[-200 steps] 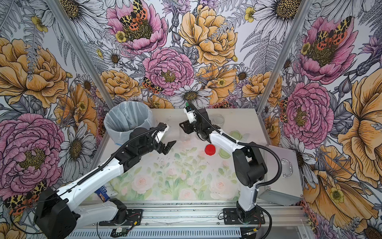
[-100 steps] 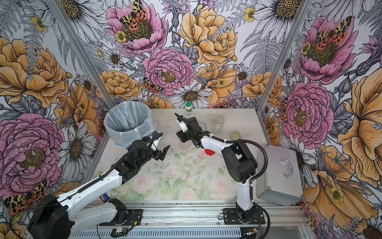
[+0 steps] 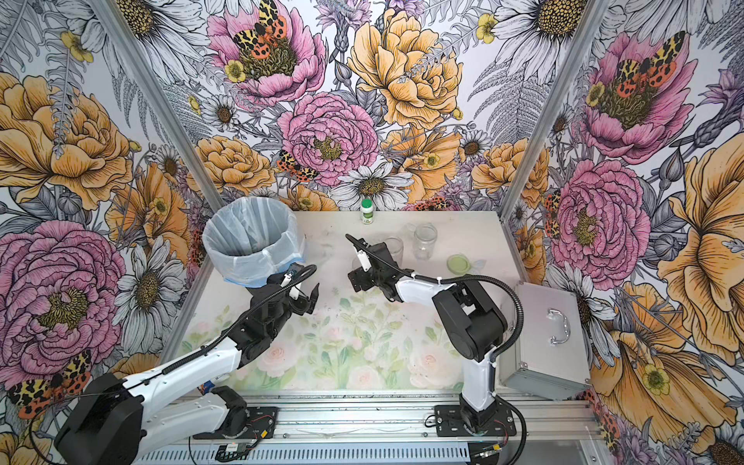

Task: Empty moldy peanuts from jars
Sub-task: Place the jar at the center of the board, then move the trash bin to the center of the board.

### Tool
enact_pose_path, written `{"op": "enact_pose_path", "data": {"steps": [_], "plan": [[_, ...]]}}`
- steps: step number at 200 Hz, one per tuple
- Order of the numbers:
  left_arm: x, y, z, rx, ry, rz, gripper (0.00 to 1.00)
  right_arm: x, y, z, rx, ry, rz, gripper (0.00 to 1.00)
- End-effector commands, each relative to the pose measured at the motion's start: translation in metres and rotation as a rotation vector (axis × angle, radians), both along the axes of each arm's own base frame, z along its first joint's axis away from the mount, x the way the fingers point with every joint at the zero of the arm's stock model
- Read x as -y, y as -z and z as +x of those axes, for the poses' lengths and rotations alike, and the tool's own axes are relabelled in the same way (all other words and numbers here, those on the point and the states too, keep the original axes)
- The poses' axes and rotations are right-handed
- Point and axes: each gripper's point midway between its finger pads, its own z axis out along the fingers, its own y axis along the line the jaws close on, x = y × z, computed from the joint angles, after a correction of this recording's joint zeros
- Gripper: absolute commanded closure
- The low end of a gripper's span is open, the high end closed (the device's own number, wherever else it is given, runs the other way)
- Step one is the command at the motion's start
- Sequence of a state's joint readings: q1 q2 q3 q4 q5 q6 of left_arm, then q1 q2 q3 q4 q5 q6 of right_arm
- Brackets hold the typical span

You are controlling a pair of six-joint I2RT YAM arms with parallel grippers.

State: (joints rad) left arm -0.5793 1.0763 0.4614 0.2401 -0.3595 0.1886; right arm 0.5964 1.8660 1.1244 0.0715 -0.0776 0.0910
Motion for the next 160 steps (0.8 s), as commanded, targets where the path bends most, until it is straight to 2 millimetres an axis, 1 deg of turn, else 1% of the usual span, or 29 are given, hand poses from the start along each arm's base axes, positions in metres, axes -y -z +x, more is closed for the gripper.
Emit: {"op": "enact_pose_path", "data": {"steps": [1, 19, 34, 45, 55, 67, 85, 105, 115, 122, 135, 160], "plan": [[-0.013, -0.026, 0.002, 0.099, -0.063, -0.066, 0.01, -0.003, -0.046, -0.001, 0.097, 0.006, 0.065, 0.02], [-0.026, -0.035, 0.005, 0.125, -0.11, -0.088, 0.01, -0.001, -0.055, -0.006, 0.105, 0.003, 0.063, 0.01], [-0.035, -0.037, 0.01, 0.13, -0.145, -0.1, 0.01, 0.0, -0.064, -0.012, 0.117, -0.003, 0.079, 0.0], [-0.039, -0.038, 0.012, 0.131, -0.158, -0.098, 0.01, -0.001, -0.071, -0.016, 0.127, -0.011, 0.089, 0.0], [-0.041, -0.037, 0.015, 0.131, -0.166, -0.085, 0.01, 0.001, -0.08, -0.021, 0.142, -0.01, 0.1, 0.0], [-0.042, -0.035, 0.018, 0.13, -0.164, -0.073, 0.01, 0.002, -0.096, -0.028, 0.164, -0.017, 0.117, 0.0], [-0.049, -0.035, 0.022, 0.138, -0.184, -0.068, 0.01, 0.013, -0.115, -0.039, 0.196, -0.004, 0.116, 0.0], [-0.062, -0.031, 0.029, 0.13, -0.221, -0.068, 0.01, 0.04, -0.133, -0.05, 0.256, 0.076, 0.102, 0.01], [-0.069, -0.028, 0.031, 0.118, -0.237, -0.059, 0.01, 0.06, -0.139, -0.056, 0.291, 0.136, 0.084, 0.0], [-0.075, -0.026, 0.033, 0.114, -0.246, -0.057, 0.01, 0.077, -0.142, -0.057, 0.312, 0.203, 0.059, 0.0], [-0.087, -0.021, 0.038, 0.107, -0.281, -0.061, 0.01, 0.109, -0.142, -0.061, 0.339, 0.325, 0.001, 0.01], [-0.107, -0.018, 0.044, 0.116, -0.331, -0.049, 0.01, 0.174, -0.131, -0.068, 0.353, 0.563, -0.084, 0.0]]}}
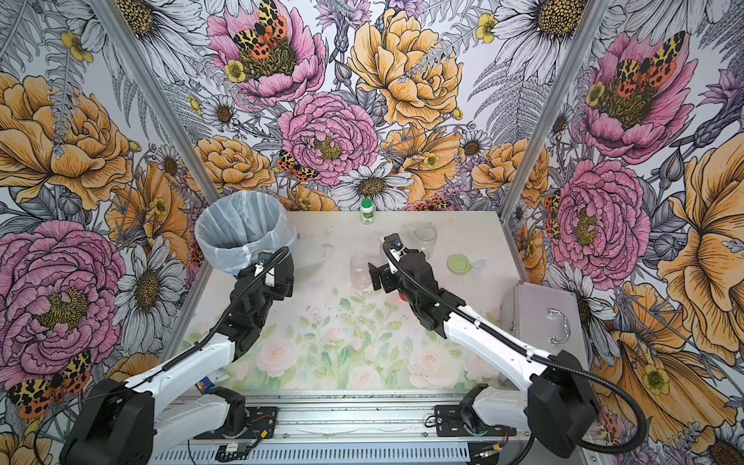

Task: Empty moldy peanuts from jars
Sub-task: Move the trash bin to the center of the board.

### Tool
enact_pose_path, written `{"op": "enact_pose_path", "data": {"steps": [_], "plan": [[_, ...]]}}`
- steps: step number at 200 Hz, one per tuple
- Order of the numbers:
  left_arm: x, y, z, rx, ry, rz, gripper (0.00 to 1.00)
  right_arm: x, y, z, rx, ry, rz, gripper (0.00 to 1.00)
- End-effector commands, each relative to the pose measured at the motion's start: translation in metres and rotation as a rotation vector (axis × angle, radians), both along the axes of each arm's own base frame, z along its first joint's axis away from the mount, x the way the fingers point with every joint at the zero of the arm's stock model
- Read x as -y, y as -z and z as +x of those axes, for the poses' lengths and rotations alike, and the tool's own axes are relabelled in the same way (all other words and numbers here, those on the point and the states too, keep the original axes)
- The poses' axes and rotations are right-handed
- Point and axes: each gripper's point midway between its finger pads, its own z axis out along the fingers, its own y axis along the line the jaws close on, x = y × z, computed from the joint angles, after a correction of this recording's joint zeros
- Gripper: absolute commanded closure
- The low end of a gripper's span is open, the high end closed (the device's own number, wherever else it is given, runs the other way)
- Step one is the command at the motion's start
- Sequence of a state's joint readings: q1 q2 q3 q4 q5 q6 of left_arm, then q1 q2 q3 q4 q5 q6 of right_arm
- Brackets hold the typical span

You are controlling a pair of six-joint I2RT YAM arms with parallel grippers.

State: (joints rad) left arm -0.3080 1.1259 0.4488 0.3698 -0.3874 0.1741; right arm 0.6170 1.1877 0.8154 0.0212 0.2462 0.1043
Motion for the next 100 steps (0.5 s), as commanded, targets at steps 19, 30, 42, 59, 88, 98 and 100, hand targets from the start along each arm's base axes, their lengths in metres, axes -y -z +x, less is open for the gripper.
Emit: {"op": "enact_pose_path", "data": {"steps": [19, 30, 42, 59, 88, 98, 100], "plan": [[-0.034, -0.011, 0.008, 0.074, -0.085, -0.043, 0.01, 0.113, 0.032, -0.011, -0.02, 0.44, -0.061, 0.0], [-0.046, -0.01, 0.008, 0.094, -0.108, -0.102, 0.01, 0.132, 0.039, -0.015, -0.03, 0.491, -0.033, 0.0], [-0.052, -0.006, 0.009, 0.1, -0.105, -0.153, 0.01, 0.153, 0.045, -0.019, -0.022, 0.57, -0.023, 0.0], [-0.058, -0.002, 0.009, 0.108, -0.129, -0.112, 0.01, 0.173, 0.049, -0.022, 0.028, 0.654, -0.037, 0.0], [-0.066, 0.004, 0.013, 0.159, -0.132, -0.181, 0.01, 0.191, 0.058, -0.015, 0.075, 0.712, -0.044, 0.0], [-0.064, 0.007, 0.014, 0.173, -0.123, -0.191, 0.01, 0.19, 0.053, -0.012, 0.124, 0.694, -0.054, 0.0], [-0.064, 0.008, 0.015, 0.172, -0.122, -0.191, 0.01, 0.19, 0.053, -0.012, 0.13, 0.694, -0.055, 0.0]]}}
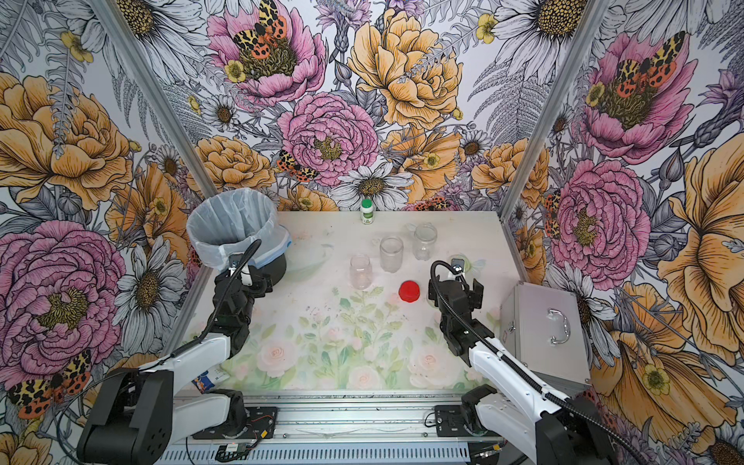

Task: Empty moldy peanuts from jars
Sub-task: Move the trash bin to the center of the board, then reset both arms

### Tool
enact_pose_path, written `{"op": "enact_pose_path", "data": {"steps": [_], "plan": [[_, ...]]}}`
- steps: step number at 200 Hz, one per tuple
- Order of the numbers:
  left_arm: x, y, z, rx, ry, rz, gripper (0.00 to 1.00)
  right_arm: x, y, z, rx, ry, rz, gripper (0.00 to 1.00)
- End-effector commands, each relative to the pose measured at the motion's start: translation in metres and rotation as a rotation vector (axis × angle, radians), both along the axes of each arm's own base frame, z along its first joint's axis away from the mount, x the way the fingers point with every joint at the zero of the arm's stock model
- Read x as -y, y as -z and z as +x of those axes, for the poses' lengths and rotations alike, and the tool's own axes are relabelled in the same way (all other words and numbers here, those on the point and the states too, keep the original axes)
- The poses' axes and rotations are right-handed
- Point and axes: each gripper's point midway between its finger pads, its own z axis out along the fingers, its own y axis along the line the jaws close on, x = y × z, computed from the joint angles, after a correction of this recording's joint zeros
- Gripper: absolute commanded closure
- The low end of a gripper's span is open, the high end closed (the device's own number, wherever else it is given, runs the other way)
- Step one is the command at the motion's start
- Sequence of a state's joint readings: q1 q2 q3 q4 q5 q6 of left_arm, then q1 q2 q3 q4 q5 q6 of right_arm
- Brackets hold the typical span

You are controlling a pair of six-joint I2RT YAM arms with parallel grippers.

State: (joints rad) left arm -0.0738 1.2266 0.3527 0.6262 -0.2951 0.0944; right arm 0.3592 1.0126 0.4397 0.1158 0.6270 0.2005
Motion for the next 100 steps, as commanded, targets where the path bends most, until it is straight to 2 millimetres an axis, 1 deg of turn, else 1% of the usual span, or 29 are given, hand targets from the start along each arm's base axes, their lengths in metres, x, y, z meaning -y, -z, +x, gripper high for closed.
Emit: {"op": "enact_pose_path", "data": {"steps": [1, 15, 36, 54, 67, 69, 77, 83, 91, 100], "plan": [[0.005, -0.012, 0.007, 0.114, 0.04, -0.068, 0.01, 0.009, -0.028, 0.012, 0.158, 0.047, -0.016, 0.0], [0.006, -0.003, 0.011, 0.09, 0.039, -0.067, 0.01, 0.014, -0.027, 0.016, 0.17, 0.052, -0.033, 0.0], [0.008, 0.01, 0.018, 0.076, 0.043, -0.061, 0.01, 0.019, -0.014, 0.022, 0.182, 0.051, -0.092, 0.0], [0.006, 0.016, 0.02, 0.073, 0.03, -0.057, 0.01, 0.023, 0.0, 0.025, 0.225, 0.03, -0.083, 0.0], [0.01, 0.019, 0.019, 0.087, 0.045, -0.047, 0.01, 0.029, 0.006, 0.03, 0.252, 0.033, -0.11, 0.0], [0.011, 0.019, 0.02, 0.089, 0.046, -0.045, 0.01, 0.029, 0.004, 0.031, 0.262, 0.034, -0.117, 0.0], [0.011, 0.021, 0.02, 0.09, 0.049, -0.044, 0.01, 0.028, 0.006, 0.034, 0.276, 0.01, -0.129, 0.0], [0.01, 0.021, 0.019, 0.09, 0.045, -0.047, 0.01, 0.028, 0.011, 0.038, 0.269, -0.002, -0.116, 0.0], [0.009, 0.022, 0.018, 0.09, 0.036, -0.048, 0.01, 0.022, 0.019, 0.044, 0.25, -0.04, -0.118, 0.0], [0.008, 0.022, 0.019, 0.097, 0.033, -0.048, 0.01, 0.022, 0.018, 0.044, 0.258, -0.04, -0.12, 0.0]]}}
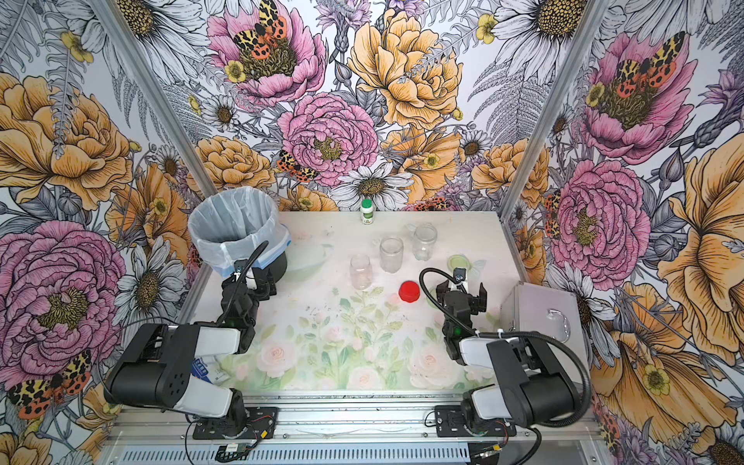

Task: Empty moldy peanuts from jars
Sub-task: Reset both arms

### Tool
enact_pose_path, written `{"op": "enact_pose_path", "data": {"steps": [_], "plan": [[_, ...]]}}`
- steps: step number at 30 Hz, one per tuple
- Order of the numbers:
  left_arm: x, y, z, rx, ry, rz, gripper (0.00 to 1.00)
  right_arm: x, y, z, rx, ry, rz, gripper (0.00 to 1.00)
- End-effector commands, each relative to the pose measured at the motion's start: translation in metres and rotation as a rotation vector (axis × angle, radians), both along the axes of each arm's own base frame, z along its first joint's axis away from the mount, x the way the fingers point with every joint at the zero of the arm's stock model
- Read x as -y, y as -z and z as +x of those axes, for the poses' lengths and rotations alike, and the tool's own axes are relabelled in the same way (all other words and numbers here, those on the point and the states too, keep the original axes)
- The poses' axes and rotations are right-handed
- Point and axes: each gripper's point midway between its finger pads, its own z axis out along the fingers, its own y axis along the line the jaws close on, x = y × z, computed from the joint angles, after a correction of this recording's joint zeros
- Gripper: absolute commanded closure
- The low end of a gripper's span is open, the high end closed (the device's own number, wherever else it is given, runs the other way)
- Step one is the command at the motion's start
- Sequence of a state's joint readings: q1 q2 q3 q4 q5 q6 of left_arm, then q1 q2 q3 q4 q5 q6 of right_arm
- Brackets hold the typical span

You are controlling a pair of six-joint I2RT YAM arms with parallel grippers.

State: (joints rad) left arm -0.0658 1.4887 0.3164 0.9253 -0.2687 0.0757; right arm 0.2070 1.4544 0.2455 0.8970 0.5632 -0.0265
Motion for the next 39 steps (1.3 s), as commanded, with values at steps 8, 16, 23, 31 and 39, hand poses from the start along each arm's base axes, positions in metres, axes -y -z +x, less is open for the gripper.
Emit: {"op": "enact_pose_path", "data": {"steps": [8, 16, 23, 31, 39], "plan": [[0.005, -0.009, 0.007, 0.074, 0.006, -0.021, 0.01, -0.006, -0.039, 0.016, 0.193, -0.089, 0.063, 0.0], [-0.009, -0.007, 0.01, 0.053, -0.069, -0.043, 0.01, 0.009, -0.024, 0.026, 0.149, -0.091, 0.159, 0.0], [-0.011, -0.007, 0.011, 0.051, -0.075, -0.048, 0.01, 0.006, -0.019, 0.037, 0.116, -0.12, 0.162, 0.0], [-0.011, -0.006, 0.011, 0.05, -0.075, -0.05, 0.01, 0.008, -0.015, 0.043, 0.077, -0.111, 0.174, 0.0], [-0.011, -0.007, 0.011, 0.05, -0.075, -0.05, 0.01, 0.008, -0.015, 0.043, 0.074, -0.113, 0.175, 0.0]]}}
